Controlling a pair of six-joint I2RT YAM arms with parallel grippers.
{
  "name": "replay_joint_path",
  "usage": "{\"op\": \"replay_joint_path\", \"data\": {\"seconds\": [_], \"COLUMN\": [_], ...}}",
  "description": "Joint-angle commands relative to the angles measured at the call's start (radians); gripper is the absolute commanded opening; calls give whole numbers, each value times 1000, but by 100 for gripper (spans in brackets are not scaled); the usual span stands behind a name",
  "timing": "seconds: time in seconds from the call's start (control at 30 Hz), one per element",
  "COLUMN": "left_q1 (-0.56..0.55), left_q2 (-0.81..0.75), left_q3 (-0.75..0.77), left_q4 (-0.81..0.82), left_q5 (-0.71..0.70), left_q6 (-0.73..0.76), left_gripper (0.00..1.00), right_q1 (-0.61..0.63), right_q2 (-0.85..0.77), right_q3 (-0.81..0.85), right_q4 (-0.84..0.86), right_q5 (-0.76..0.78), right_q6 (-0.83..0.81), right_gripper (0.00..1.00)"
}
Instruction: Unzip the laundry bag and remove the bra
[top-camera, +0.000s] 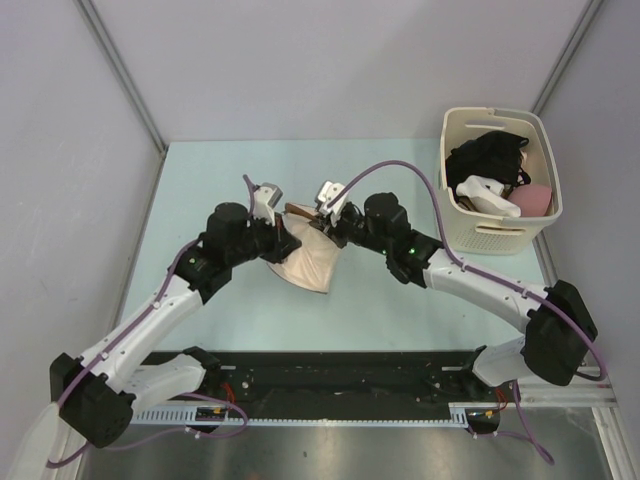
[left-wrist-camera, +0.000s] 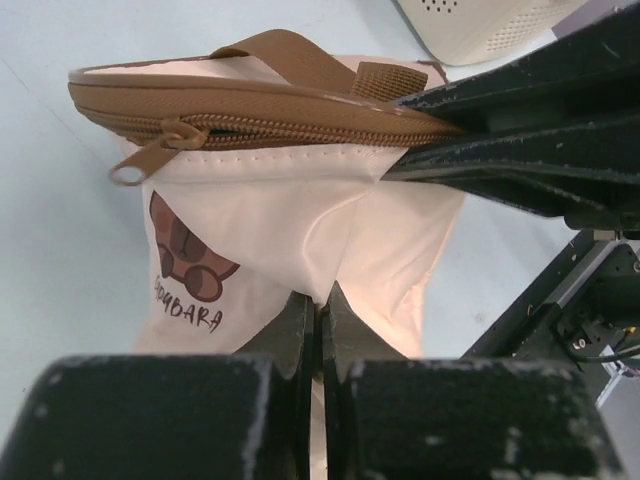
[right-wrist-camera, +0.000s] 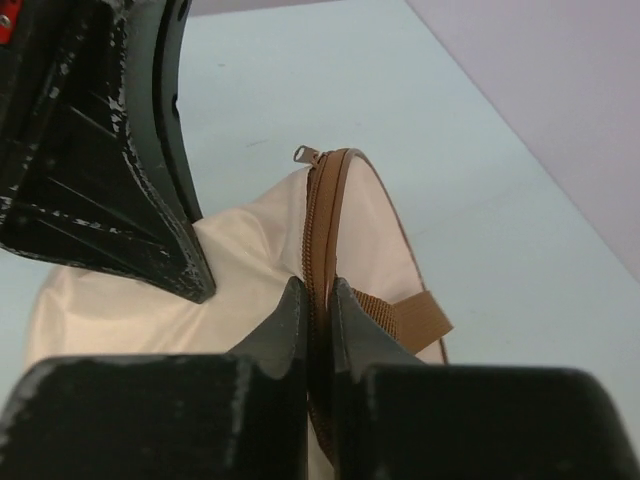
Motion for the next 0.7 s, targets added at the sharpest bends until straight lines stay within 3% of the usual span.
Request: {"op": "replay_joint_path", "data": {"seconds": [0.0,0.07,0.13,0.23,0.27,0.33,0.4,0.5,0.67], "left_q1": [-11,-11,-10,19,48,81,125,164,164], "left_q2": [-40,-41,-52,-69,-73,-81,-86,-64,2], "left_q3": [66,95,155,227,241,273,271,228,113], "left_q4": [7,-51,-151,-229,-263,-285,-257,-144,69], "left_q5": [8,-2,-28,28,103,184,316,534,766], "left_q6": [21,41,61,102,109,110,93,32,-68], "left_gripper": [0,2,12,45,64,75,92,92,85], "right_q1": [-21,-22,-33,-54,-61,-88,-108,-137,-183], "right_q2": [5,-5,-36,-131,-159,-246,-303,-390,-476], "right_q3": [37,37,27,-52,-102,-145,-190,-230,-248], "right_q4": [32,12,-38,-49,-34,-29,-50,-80,-74], "right_q5": [-81,-99,-148,-200,-211,-260,-305,-412,-539], "right_q6": [-8,-40,-75,-121,-126,-130,-139,-127,-48], "right_gripper": [0,0,0,0,0,0,0,0,0]}}
